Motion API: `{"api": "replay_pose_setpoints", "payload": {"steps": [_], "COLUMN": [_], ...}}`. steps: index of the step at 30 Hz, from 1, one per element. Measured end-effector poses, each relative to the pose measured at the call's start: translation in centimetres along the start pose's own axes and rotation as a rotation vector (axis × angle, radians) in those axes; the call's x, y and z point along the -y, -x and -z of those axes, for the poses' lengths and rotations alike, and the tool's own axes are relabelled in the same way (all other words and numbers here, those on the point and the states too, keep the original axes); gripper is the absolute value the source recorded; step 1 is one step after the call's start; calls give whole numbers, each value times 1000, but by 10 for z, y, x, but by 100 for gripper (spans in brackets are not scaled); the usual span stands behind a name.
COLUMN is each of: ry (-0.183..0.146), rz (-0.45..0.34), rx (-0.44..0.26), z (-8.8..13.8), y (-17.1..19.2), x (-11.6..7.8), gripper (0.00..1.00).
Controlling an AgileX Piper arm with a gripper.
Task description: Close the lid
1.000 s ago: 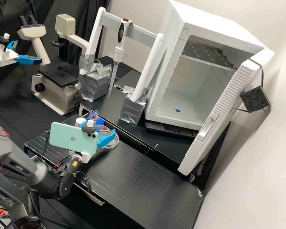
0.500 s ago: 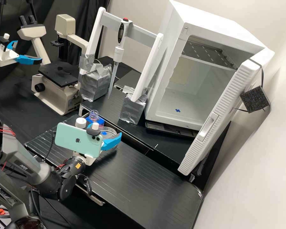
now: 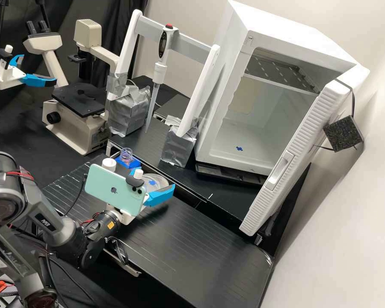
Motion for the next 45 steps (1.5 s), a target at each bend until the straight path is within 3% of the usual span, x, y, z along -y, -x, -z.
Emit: {"api": "replay_pose_setpoints", "payload": {"steps": [8,14,16,24,28,45], "ry": [-5,-71,-80,-76,-57,-44], "rz": [-6,-14,-15,11,32,50], "rx": [2,-24,-35,-70,-82,-62], "z": [0,4,6,13,14,9], "y": [0,3,4,4,2,-2], "x": [-1,-4,-5,-2,2,7], "gripper": [0,0,0,0,0,0]}}
